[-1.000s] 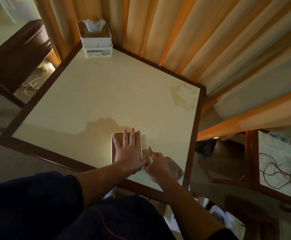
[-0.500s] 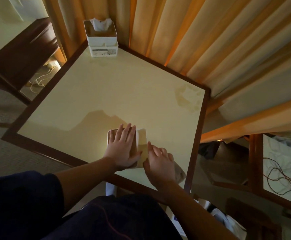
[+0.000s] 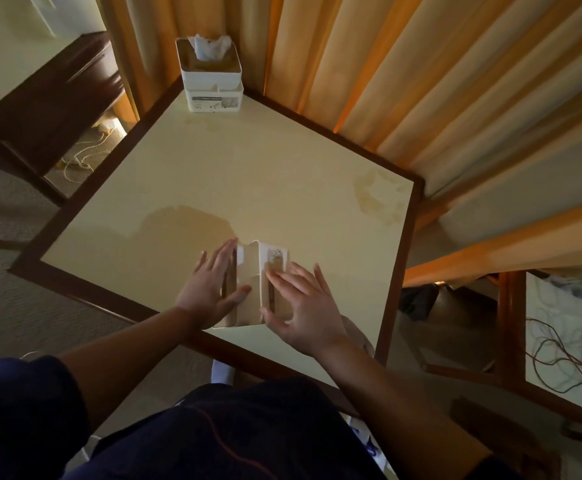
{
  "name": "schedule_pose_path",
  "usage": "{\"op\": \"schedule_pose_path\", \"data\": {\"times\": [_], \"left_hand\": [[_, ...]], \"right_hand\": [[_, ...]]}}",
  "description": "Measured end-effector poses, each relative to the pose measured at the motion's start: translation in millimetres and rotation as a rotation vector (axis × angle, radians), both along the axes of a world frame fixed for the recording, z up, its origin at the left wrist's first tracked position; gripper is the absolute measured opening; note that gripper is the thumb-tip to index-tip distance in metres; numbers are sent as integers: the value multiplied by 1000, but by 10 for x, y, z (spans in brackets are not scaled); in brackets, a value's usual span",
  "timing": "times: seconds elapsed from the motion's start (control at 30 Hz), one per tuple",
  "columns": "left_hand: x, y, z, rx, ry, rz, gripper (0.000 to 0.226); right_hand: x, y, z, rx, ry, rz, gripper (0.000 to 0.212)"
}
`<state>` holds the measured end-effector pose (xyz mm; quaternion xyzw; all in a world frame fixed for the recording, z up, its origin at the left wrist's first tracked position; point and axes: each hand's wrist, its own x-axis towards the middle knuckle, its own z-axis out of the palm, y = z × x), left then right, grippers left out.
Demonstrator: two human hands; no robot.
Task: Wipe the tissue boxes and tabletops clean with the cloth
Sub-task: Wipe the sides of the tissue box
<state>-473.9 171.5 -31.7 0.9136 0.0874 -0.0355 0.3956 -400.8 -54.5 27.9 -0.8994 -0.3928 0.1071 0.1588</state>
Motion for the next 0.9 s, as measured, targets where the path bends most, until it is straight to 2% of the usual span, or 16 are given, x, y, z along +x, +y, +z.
{"op": "schedule_pose_path", "data": {"times": [0.1,0.2,0.33,0.43,0.67,0.77,0.9], "left_hand": [[-67,169,25,-146,66,91,93],[-63,250,142,-138,129,127,86],[18,178,346,-124,97,187,68],[92,46,463,-49,6,130,67],[220,-266,484,203,2,-77,70],[254,-378,438,300,57,-83,72],[276,-482,408,446,102,-56,76]], "right_hand": [[41,105,21,-27,60,100,75],[53,205,5,-44,91,152,76],[-18,149,-18,29,107,126,70],[-106,-94,-157,64,133,-7,68],[-269,-1008,-732,-162,194,-409,55],[-376,-1268,-848,-314,181,-446,49],[-547,-1346,-1015,-398,191,-466,60]]}}
